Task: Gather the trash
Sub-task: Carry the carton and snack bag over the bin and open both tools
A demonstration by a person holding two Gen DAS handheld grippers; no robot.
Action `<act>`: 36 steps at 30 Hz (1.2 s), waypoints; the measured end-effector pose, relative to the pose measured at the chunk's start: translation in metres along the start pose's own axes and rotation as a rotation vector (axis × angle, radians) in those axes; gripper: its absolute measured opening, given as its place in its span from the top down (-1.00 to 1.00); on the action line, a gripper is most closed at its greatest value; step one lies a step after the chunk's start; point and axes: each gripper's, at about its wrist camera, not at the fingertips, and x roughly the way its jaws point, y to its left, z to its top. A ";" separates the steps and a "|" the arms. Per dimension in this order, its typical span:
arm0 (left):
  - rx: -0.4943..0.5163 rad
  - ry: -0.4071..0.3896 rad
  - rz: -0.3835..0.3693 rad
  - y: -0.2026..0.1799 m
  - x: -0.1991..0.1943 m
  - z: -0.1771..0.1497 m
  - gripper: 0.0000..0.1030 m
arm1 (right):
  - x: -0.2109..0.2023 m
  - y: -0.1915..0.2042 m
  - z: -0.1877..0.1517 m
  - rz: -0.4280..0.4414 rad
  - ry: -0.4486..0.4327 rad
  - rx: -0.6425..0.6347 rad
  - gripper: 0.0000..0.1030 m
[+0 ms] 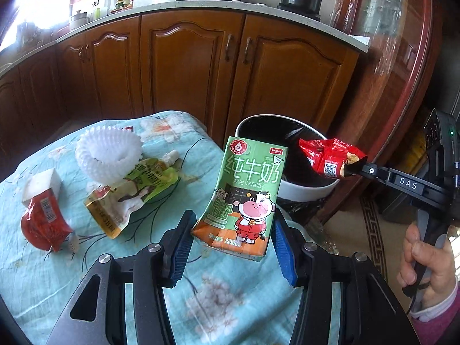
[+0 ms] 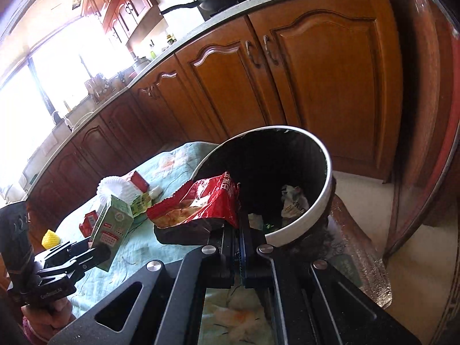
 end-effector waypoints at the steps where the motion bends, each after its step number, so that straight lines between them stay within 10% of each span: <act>1: 0.004 0.000 0.000 -0.002 0.004 0.004 0.02 | 0.001 -0.002 0.002 -0.005 -0.002 0.000 0.96; 26: 0.098 0.093 0.002 -0.054 0.114 0.077 0.01 | 0.046 -0.041 0.038 -0.124 0.074 -0.039 0.94; 36: 0.057 0.107 -0.008 -0.055 0.132 0.079 -0.24 | 0.048 -0.048 0.037 -0.109 0.083 -0.002 0.21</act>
